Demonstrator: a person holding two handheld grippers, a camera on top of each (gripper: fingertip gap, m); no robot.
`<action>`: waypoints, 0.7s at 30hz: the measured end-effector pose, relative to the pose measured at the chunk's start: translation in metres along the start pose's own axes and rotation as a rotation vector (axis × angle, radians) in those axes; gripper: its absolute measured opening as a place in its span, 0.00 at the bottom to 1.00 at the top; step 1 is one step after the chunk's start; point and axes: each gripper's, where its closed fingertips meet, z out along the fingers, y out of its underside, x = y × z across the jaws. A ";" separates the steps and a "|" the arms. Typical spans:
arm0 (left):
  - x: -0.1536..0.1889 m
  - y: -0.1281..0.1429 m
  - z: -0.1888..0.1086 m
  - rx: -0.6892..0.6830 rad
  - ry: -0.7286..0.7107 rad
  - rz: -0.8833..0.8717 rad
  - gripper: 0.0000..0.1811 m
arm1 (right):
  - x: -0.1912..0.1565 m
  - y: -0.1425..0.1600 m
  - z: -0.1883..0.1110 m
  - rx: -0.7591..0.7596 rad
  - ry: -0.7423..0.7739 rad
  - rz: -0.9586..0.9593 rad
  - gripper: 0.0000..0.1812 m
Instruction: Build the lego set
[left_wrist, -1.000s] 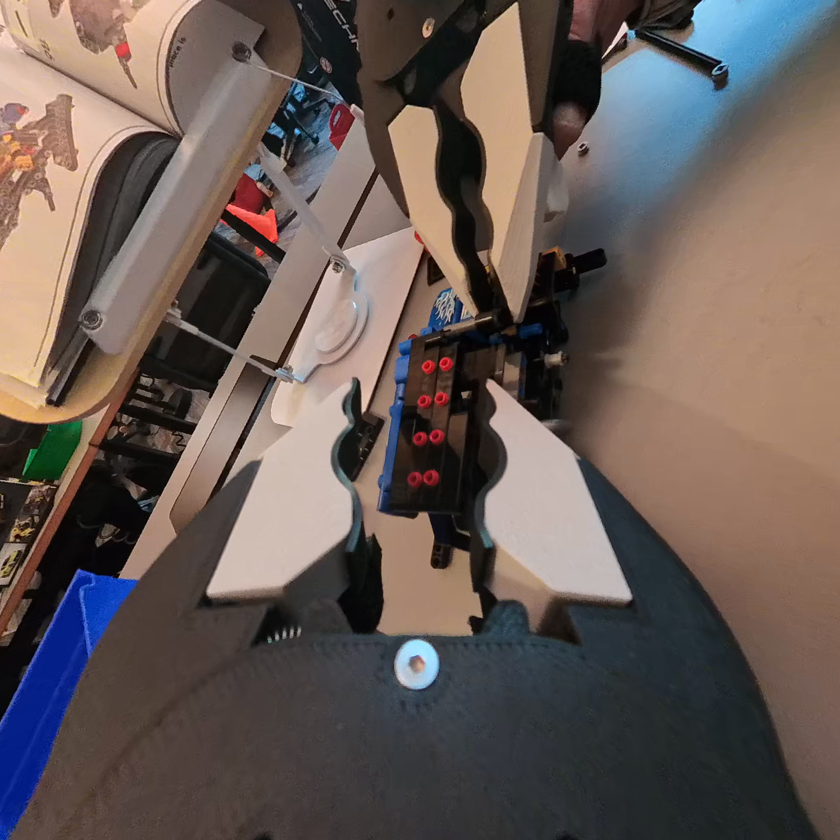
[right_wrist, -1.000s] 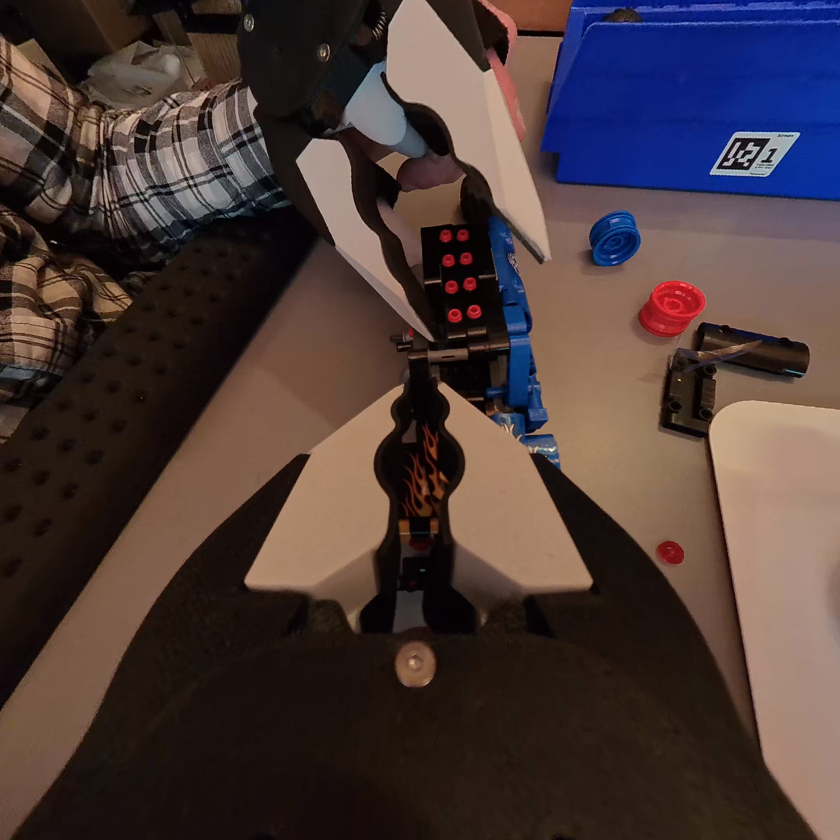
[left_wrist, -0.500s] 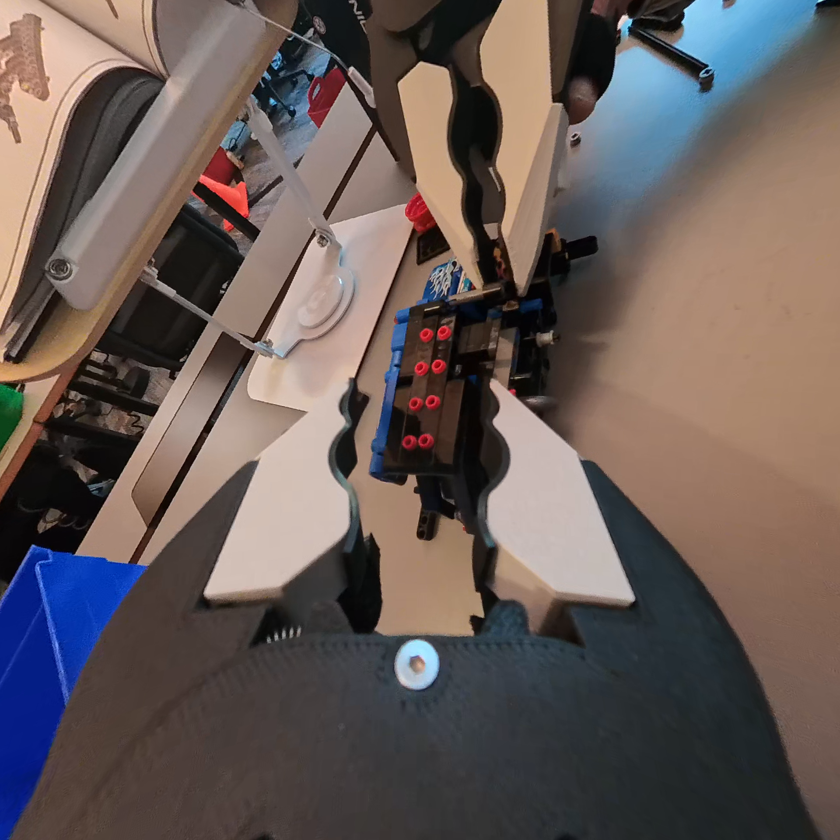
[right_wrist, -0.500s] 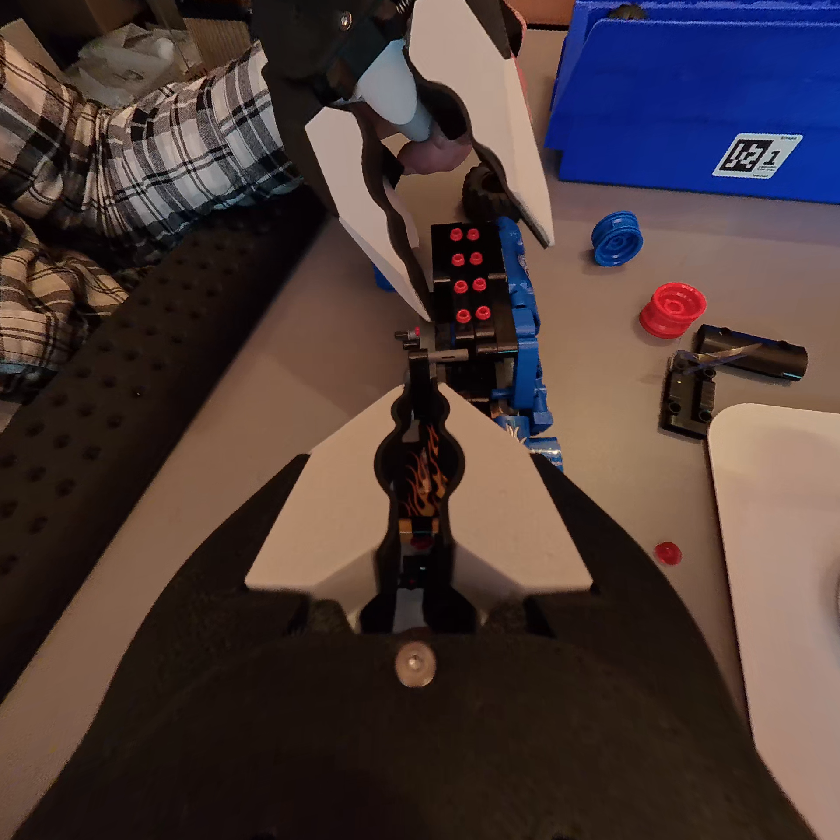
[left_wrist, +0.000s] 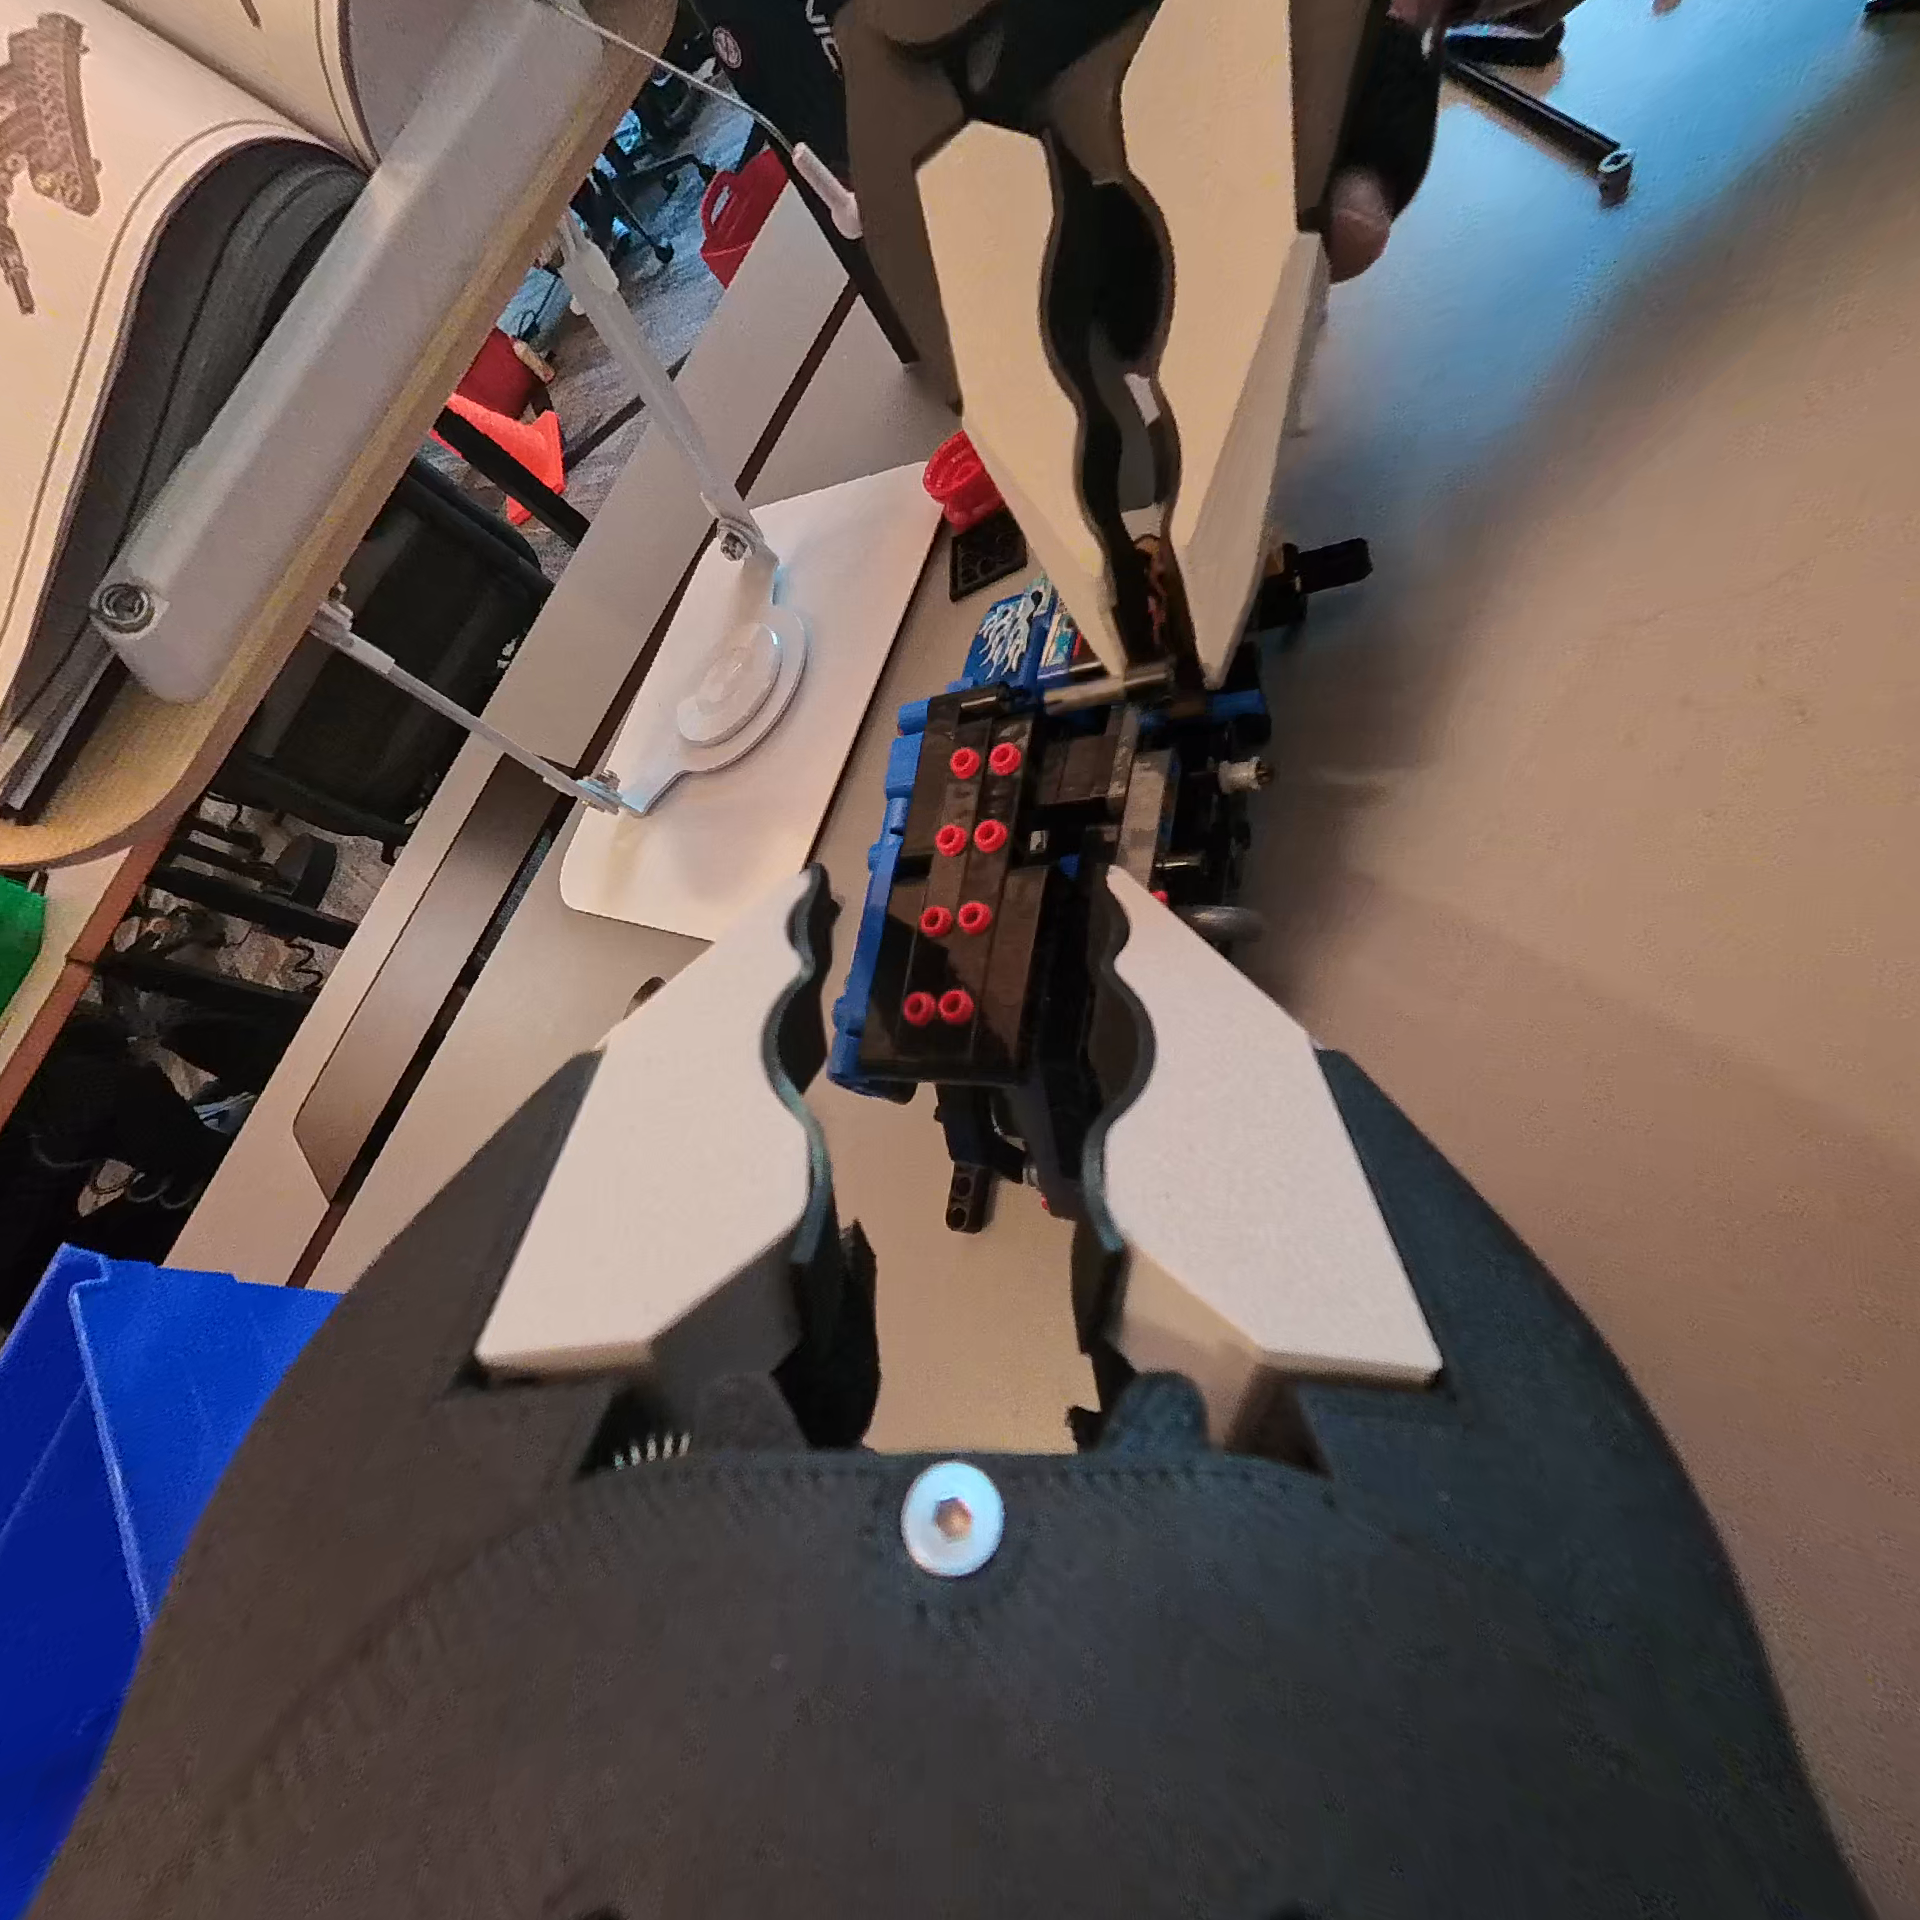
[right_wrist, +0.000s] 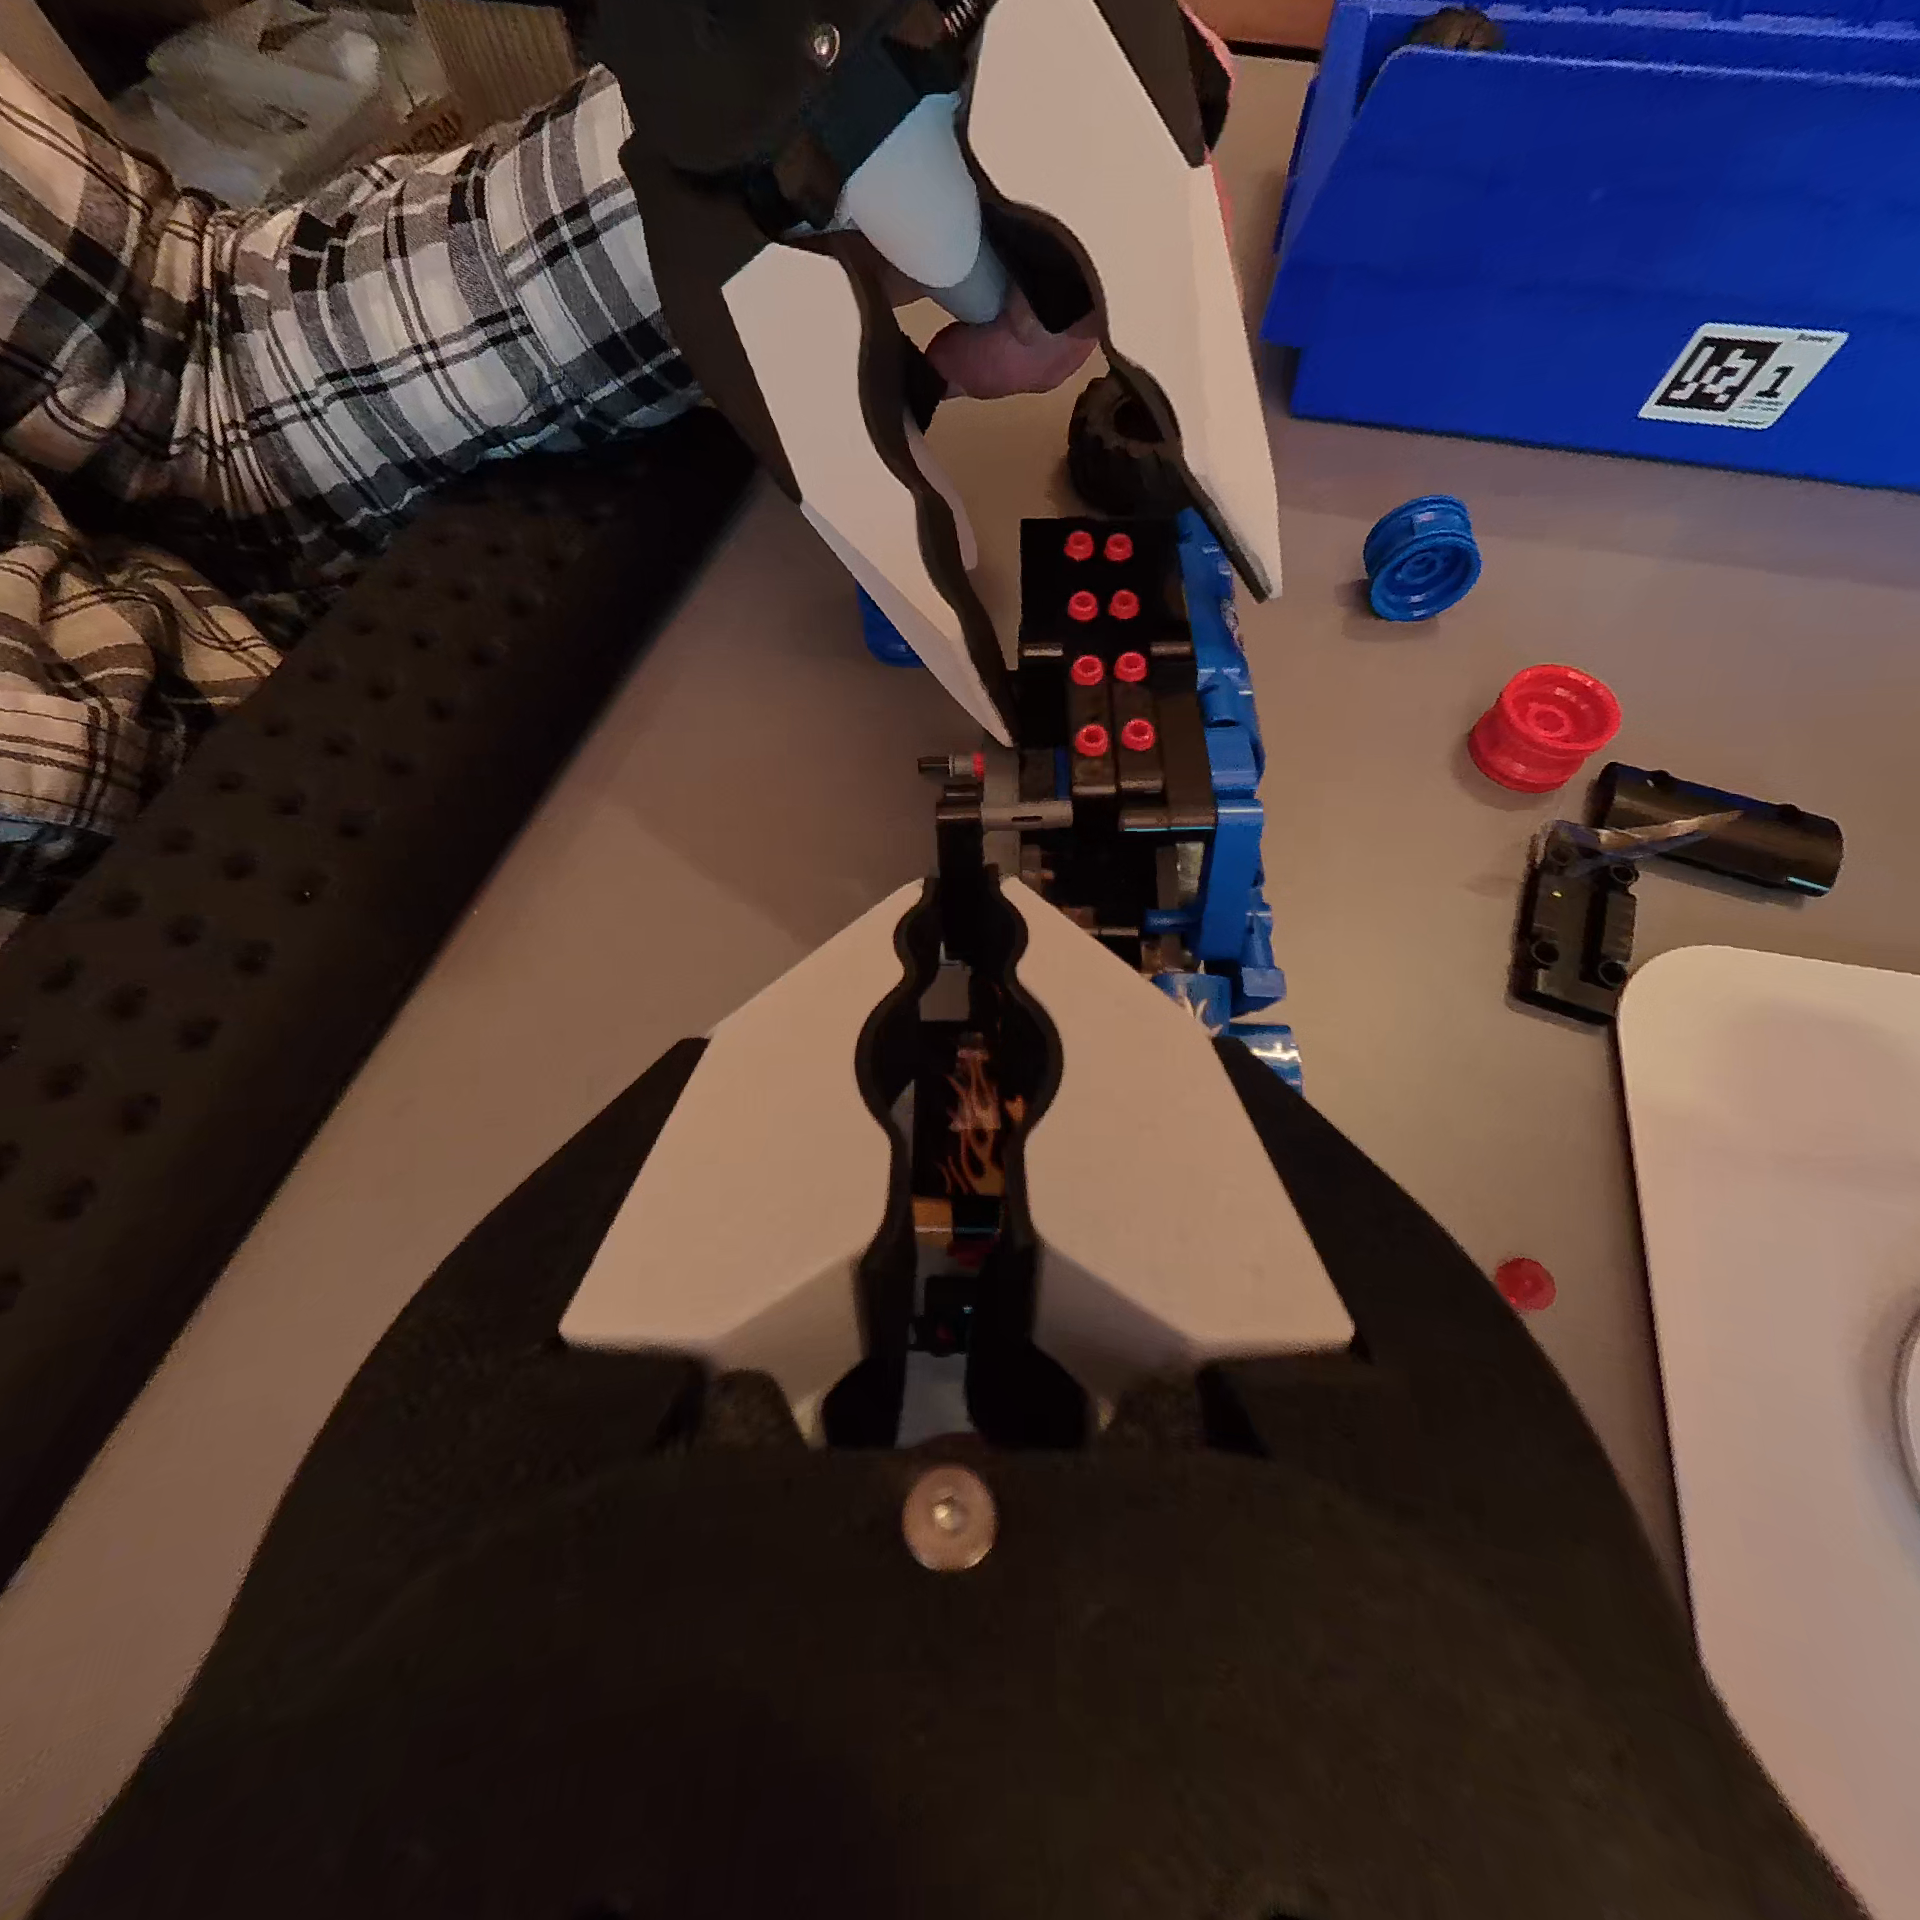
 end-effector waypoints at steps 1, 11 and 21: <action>0.000 0.000 0.000 -0.001 -0.001 0.001 0.26 | -0.001 0.001 0.001 -0.011 0.001 -0.004 0.03; 0.003 0.001 0.004 -0.008 0.009 0.006 0.23 | -0.002 0.000 0.007 -0.038 0.017 -0.011 0.03; 0.004 -0.001 0.008 -0.004 0.014 -0.006 0.24 | 0.003 -0.003 0.008 -0.045 0.042 0.029 0.03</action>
